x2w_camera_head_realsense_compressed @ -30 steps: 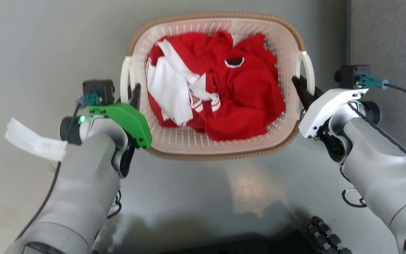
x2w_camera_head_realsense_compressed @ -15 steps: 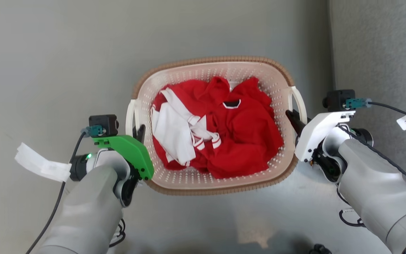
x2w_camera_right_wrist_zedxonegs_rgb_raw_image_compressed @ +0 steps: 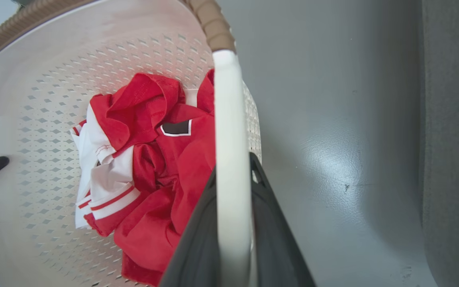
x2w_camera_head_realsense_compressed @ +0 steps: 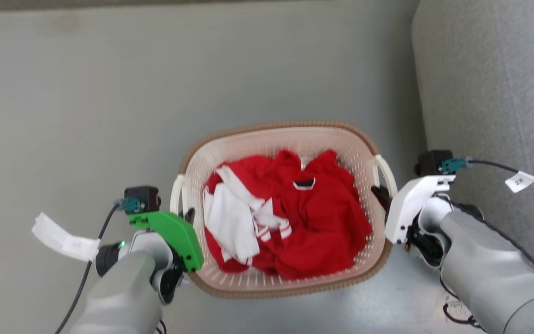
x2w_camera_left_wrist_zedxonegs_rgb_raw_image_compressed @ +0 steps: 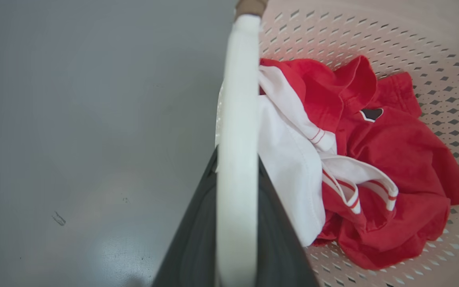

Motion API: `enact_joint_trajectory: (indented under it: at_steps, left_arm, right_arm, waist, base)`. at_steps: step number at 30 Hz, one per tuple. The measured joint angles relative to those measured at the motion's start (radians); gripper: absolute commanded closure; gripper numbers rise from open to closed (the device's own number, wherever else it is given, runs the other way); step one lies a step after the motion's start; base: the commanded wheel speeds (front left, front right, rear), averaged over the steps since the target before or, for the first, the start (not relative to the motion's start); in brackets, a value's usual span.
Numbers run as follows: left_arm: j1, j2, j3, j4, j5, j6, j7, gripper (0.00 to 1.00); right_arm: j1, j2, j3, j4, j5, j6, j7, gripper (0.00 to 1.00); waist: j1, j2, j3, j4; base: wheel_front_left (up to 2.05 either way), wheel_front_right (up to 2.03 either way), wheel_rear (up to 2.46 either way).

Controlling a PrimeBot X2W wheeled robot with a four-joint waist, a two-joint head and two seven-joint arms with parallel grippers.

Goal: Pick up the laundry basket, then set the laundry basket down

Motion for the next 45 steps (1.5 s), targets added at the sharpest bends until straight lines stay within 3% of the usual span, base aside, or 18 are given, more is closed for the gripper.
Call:
enact_joint_trajectory:
  at_steps: [23, 45]
  left_arm:
    - [0.146, 0.002, -0.043, 0.039, -0.102, -0.017, 0.108, 1.00]
    - [0.145, 0.004, -0.070, 0.039, -0.129, -0.017, 0.125, 1.00]
  right_arm:
    - [0.116, 0.044, 0.068, 0.066, 0.042, -0.001, 0.109, 1.00]
    - [0.116, 0.042, 0.082, 0.070, 0.060, -0.001, 0.127, 1.00]
  waist:
    - [0.0000, 0.0000, -0.285, -0.002]
    - [0.0000, 0.0000, -0.286, -0.004]
  base:
    - [0.00, 0.00, 0.00]
    - [0.00, 0.00, 0.00]
